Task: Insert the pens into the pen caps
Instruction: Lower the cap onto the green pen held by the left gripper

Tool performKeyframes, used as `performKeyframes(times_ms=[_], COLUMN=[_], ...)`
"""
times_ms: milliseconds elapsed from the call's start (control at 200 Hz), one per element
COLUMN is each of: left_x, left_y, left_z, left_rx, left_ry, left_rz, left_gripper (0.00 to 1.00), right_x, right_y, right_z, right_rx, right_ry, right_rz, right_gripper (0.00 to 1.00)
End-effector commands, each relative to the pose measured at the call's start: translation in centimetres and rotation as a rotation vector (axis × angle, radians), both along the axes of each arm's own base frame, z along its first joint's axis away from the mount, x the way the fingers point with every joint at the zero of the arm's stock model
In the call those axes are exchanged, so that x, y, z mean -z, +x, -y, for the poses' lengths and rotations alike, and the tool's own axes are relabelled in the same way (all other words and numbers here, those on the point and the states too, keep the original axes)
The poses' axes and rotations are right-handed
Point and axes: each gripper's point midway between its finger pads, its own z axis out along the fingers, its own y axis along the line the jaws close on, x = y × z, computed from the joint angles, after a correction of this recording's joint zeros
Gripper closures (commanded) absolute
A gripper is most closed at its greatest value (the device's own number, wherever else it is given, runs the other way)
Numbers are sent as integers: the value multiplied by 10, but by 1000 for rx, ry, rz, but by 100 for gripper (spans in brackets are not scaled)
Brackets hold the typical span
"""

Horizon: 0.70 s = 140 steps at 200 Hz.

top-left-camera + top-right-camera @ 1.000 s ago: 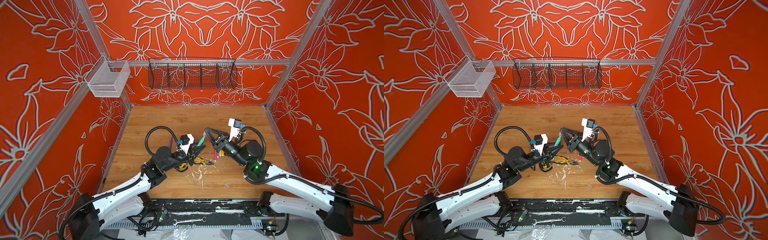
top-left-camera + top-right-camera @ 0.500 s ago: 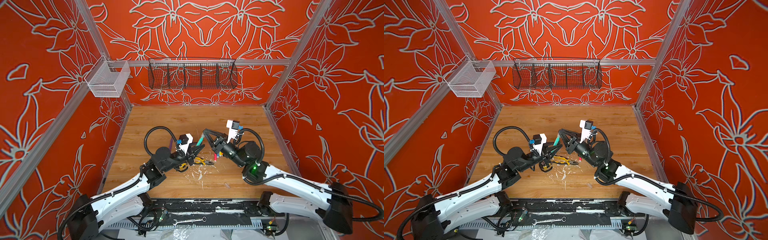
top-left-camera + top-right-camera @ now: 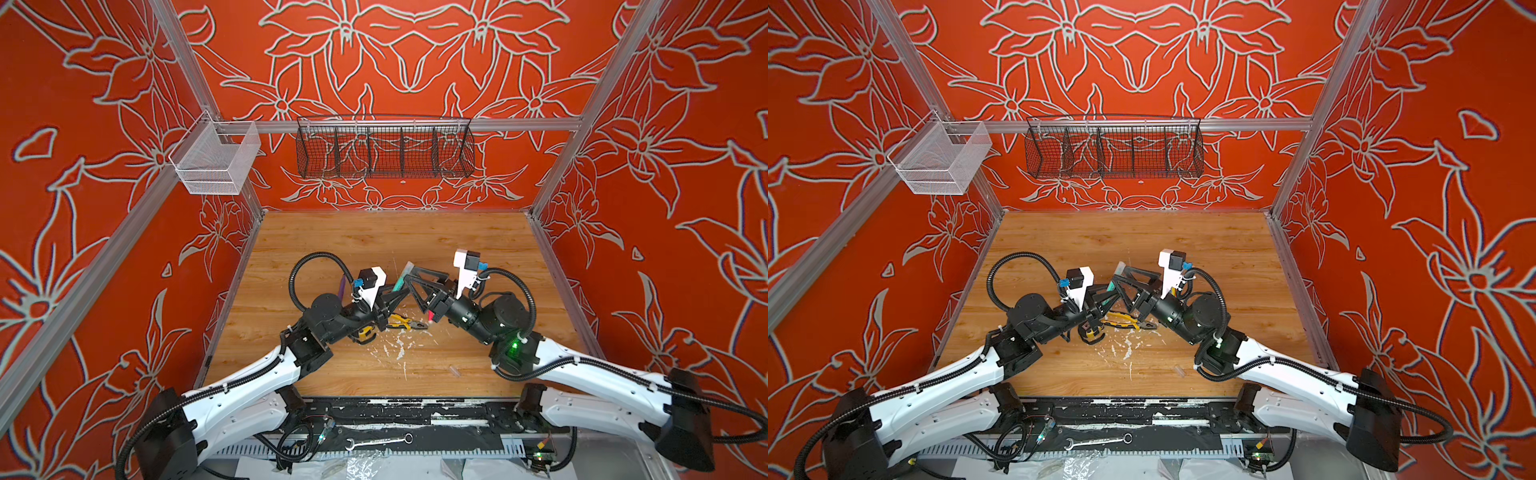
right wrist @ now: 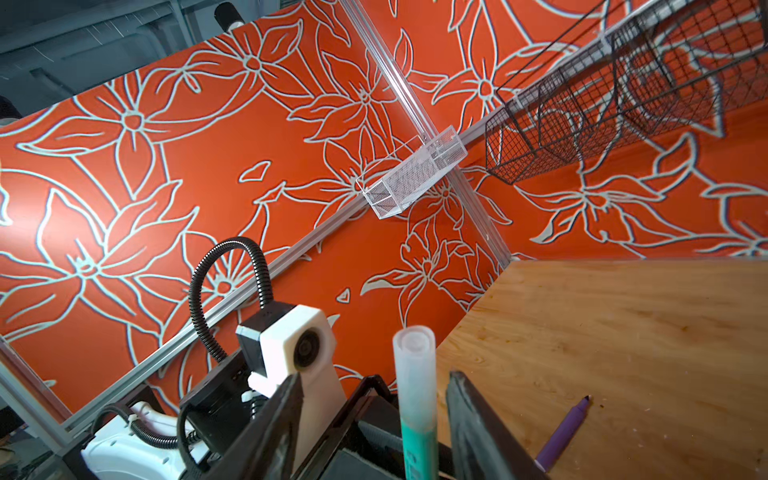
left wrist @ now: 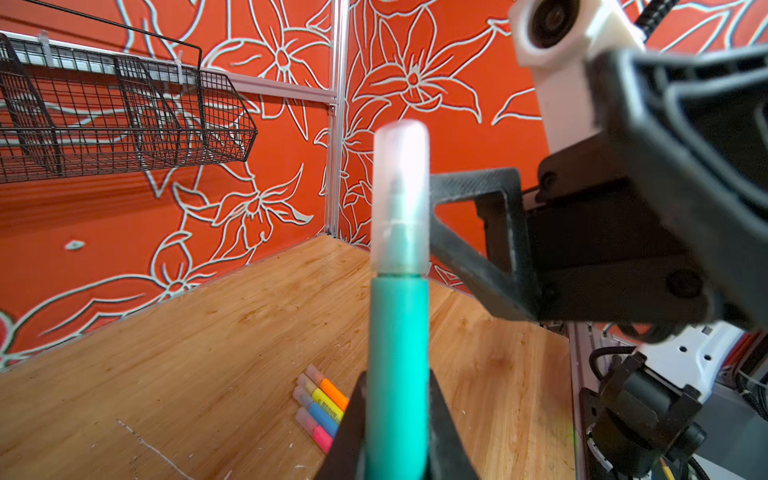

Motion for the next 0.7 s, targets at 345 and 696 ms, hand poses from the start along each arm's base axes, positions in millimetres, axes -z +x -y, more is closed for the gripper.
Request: performKeyframes(times_ms=[345,696], left_x=[-5,-5], left_y=[-21,-20], left_z=[10,9], left_rx=[117,112], left_ry=[24,30], left_rz=[97,103], left_gripper=[100,100], right_x=[-14,-16], right_y=[12,11], right_z=[0,-7], right_rx=[58,36], right_ry=[-15,-28], right_rz=[-33,-31], right_gripper=[46,67])
